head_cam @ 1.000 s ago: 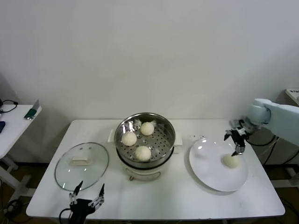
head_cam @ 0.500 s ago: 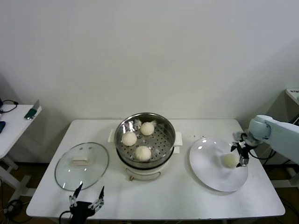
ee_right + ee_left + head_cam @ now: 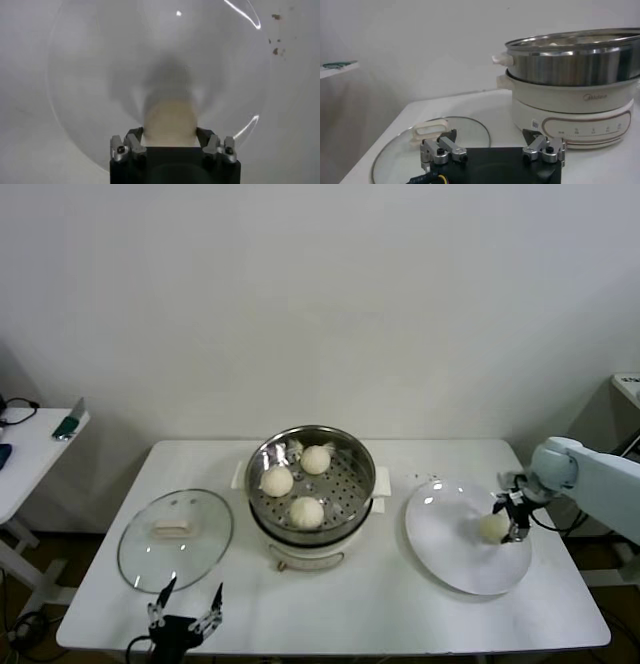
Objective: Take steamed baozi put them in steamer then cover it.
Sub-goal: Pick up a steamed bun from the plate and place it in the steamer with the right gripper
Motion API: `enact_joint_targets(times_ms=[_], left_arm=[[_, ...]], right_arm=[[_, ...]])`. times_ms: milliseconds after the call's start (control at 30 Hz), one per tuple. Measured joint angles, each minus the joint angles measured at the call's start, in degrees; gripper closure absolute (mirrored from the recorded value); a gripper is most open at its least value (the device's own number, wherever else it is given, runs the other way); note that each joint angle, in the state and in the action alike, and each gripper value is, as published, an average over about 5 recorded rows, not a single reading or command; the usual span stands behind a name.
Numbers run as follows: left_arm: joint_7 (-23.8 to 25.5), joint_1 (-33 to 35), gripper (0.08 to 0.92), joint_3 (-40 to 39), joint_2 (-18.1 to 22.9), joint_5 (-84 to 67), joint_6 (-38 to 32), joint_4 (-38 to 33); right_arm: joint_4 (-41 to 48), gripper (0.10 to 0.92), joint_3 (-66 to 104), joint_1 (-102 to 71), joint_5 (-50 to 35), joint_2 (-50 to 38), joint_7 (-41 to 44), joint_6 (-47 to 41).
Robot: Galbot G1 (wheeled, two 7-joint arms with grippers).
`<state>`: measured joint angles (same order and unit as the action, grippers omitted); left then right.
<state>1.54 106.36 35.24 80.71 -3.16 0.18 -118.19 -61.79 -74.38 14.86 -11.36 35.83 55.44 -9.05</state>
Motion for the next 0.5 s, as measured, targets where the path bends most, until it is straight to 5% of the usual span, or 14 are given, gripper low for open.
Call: enact_joint_targets(times_ms=[500], left_arm=[[0.1, -0.9, 0.177, -0.9, -0.6, -0.1, 0.4, -0.5]], right_arm=[[-15.3, 0.330, -19.6, 30.8, -18.4, 4.9, -0.1, -4.4]])
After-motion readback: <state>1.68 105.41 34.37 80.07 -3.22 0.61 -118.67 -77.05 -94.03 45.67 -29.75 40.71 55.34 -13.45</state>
